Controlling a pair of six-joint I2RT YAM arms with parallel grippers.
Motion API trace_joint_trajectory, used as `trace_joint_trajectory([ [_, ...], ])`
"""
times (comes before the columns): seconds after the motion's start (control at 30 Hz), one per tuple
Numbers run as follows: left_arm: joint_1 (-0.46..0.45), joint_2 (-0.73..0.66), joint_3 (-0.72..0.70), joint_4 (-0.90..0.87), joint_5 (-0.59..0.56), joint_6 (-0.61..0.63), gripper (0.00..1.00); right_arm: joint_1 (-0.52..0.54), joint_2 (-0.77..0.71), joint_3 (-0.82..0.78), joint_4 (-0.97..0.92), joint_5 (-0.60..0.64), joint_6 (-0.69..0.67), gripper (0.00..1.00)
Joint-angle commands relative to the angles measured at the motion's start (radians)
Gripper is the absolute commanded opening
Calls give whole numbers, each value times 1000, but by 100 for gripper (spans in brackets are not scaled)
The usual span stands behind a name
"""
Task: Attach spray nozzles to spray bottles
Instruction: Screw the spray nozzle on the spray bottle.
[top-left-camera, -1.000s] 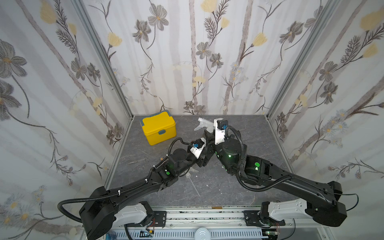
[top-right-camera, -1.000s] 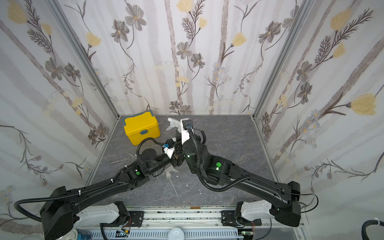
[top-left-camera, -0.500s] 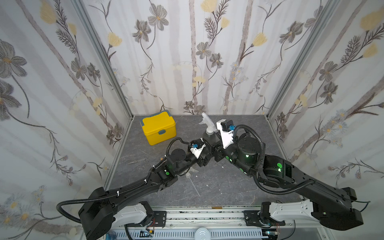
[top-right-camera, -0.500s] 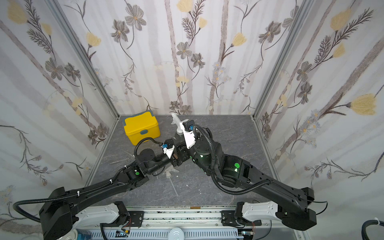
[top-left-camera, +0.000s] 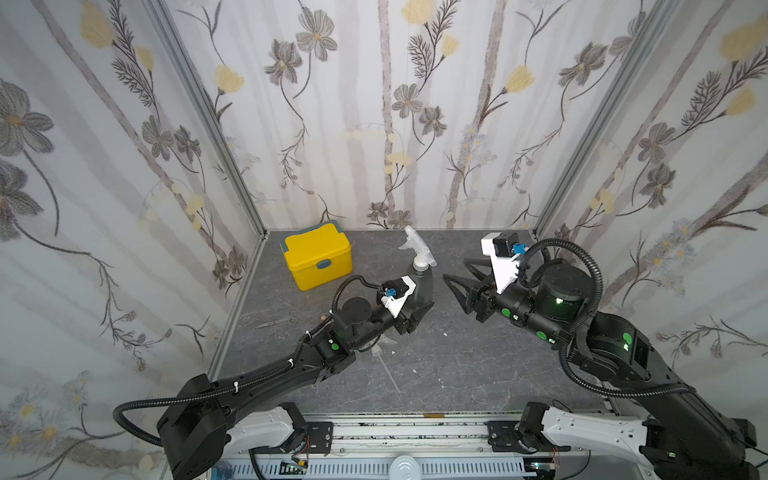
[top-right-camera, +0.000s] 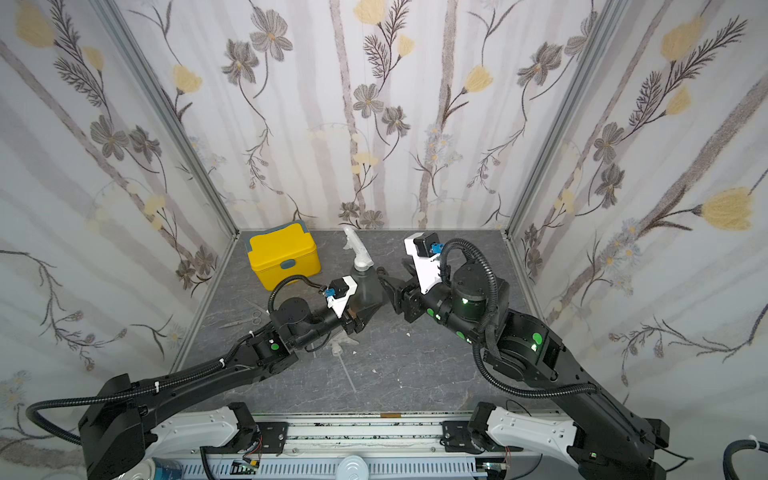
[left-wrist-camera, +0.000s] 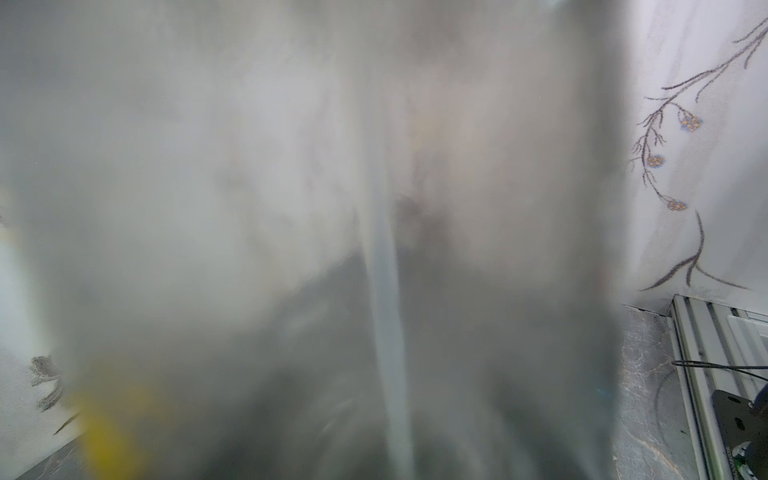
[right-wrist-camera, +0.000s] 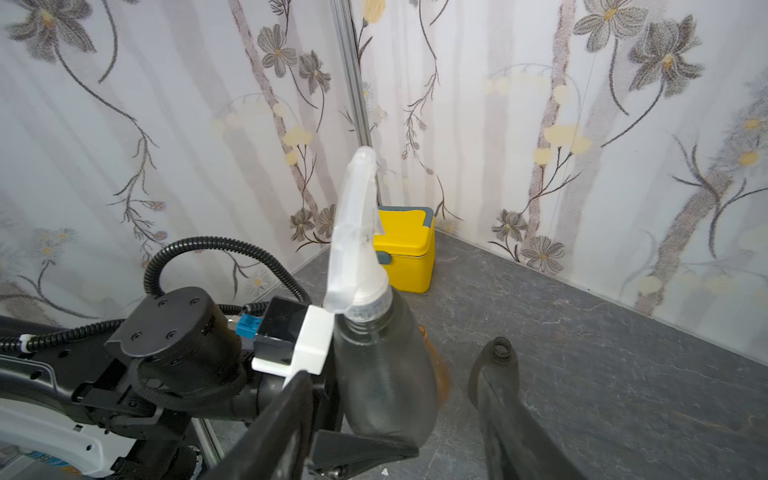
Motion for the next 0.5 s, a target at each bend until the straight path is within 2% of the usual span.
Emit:
trace_joint_trajectory([
  [0.0, 0, -7, 2, 39, 50, -2, 74, -119, 28, 21, 39, -395, -134, 66],
  [0.07, 1, -8, 1, 38, 75, -5, 74, -201, 54, 31, 63, -544, -161, 69],
  [0.2, 1, -14, 9, 27, 120, -16, 74, -278, 122, 50, 91, -702, -170, 67],
  [0.37, 0, -11, 15, 15, 131, -16, 74, -289, 179, 64, 112, -784, -166, 60],
  [0.47, 1, -7, 16, 13, 131, -16, 74, -288, 195, 60, 127, -791, -157, 54],
])
